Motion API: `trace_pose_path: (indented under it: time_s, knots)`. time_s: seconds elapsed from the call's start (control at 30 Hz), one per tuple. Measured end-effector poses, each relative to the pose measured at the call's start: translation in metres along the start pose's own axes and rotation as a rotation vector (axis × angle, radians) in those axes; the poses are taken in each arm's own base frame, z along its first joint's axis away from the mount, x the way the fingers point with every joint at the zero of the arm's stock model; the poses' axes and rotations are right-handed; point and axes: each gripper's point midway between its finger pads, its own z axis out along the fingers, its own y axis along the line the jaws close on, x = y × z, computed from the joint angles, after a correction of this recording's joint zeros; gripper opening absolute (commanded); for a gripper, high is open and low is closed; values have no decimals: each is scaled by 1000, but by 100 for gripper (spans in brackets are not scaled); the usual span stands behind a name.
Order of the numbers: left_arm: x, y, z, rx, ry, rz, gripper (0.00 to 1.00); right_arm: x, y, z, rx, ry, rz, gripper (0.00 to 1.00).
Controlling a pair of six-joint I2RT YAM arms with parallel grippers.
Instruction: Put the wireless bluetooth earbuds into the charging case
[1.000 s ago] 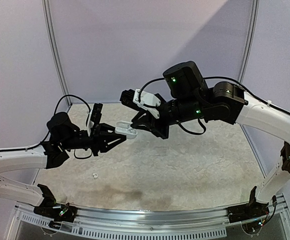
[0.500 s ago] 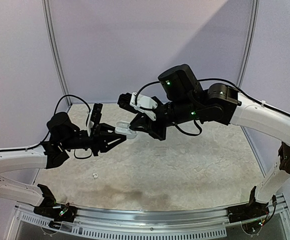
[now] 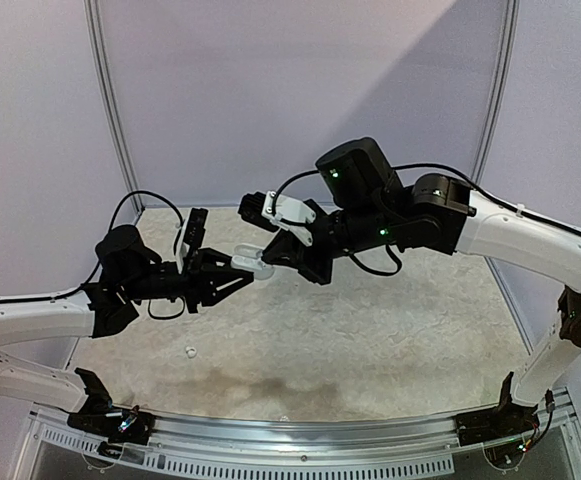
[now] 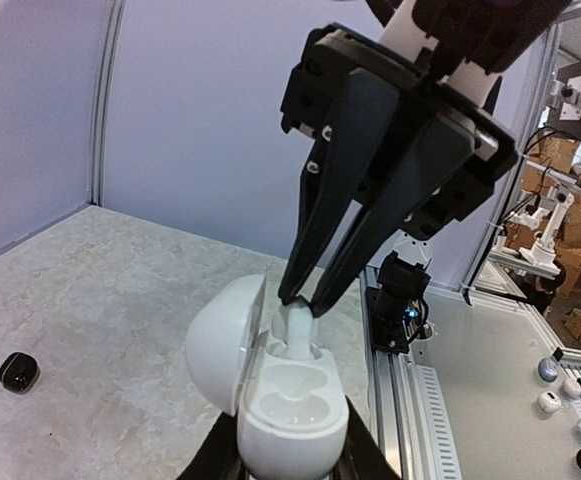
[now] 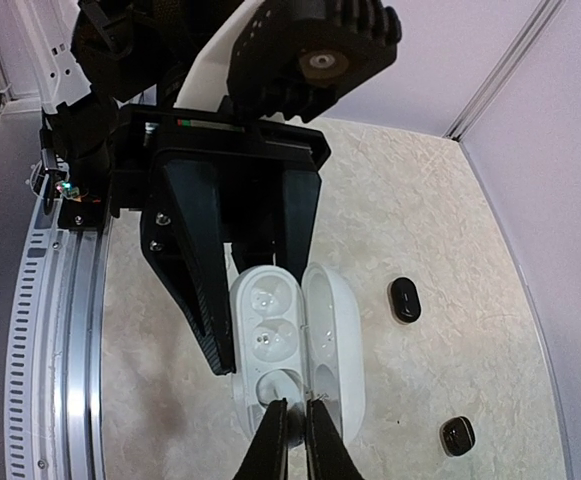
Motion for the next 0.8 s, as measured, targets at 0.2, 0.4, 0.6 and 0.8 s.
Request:
trace_pose_path:
  time_s: [0.2,0.4,0.6,0.8]
  knots:
    - [2,3,0,-16,7,-13,0,2,2,3,-14,-19,14,6]
    - [2,5,-1,-18,7,-15,0,3,2,3,-15,-30,16,6]
    - [2,5,-1,-18,7,-3,0,3,3,3,-17,-28,8,12]
    - [4,3,-1,-4,15,42,0,7,6,3,-28,-11,2,15]
